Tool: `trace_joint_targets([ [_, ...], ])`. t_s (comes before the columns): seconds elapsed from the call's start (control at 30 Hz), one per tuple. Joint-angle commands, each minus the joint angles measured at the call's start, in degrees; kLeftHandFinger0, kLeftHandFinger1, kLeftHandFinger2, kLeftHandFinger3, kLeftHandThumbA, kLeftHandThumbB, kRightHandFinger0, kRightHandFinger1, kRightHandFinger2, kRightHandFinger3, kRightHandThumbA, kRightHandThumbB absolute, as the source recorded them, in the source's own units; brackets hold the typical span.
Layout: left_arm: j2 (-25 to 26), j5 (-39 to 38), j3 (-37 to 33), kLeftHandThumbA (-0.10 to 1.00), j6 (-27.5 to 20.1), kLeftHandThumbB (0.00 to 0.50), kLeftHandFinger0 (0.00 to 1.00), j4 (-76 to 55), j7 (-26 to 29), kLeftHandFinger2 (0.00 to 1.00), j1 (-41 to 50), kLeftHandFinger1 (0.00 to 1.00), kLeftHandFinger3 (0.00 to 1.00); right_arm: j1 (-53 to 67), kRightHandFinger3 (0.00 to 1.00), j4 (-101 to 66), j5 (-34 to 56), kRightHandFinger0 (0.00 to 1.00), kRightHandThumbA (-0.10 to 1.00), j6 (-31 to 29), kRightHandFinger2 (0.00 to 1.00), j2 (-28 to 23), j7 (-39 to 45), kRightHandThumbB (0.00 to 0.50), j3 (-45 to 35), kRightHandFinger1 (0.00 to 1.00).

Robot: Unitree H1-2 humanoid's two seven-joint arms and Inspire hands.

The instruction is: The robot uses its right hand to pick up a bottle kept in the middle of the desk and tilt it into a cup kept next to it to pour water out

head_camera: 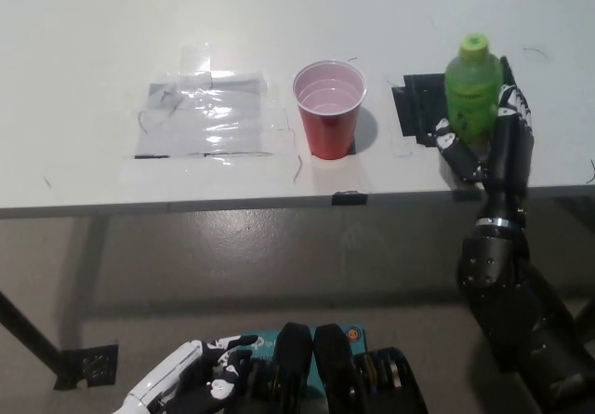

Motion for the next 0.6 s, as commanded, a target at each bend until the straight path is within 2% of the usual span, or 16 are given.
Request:
trace_joint_targets([
  [0.0,0.2,0.2,0.5,1.00,-0.8,0.500,0.80,-1.0,-0.2,0.92,0.2,0.93,1.00,-1.7,1.00,-0.2,-2.2,1.00,1.00,3.5,1.00,-0.1,0.3,0.497,0.4,1.00],
  [0.2,0.0,0.3,0.5,1.00,-1.0,0.500,0.79,-1.1,0.1,0.92,0.5,0.92,1.00,-0.5,1.00,-3.8,-1.3,1.00,1.00,9.2,1.00,-0.5,5.0,0.500,-0.4,1.00],
  [0.37,-0.2,0.0,0.6,1.00,-1.2,0.489,0.81,-0.9,0.0,0.94,0.7,0.94,1.00,0.1,1.00,-6.0,-0.6,1.00,0.98,10.3,1.00,-0.9,6.8,0.500,-1.4,1.00],
  [0.47,-0.2,0.2,0.6,1.00,-0.7,0.500,0.82,-1.3,0.2,0.94,0.8,0.94,1.00,0.6,1.00,-7.3,-0.3,1.00,0.94,10.3,1.00,-1.1,7.5,0.500,-2.0,1.00],
  [0.57,-0.2,0.3,0.7,1.00,-1.2,0.500,0.80,-1.0,0.3,0.93,0.8,0.93,1.00,2.1,1.00,-10.5,-0.5,1.00,0.96,10.6,1.00,-1.9,8.5,0.500,-2.5,1.00],
])
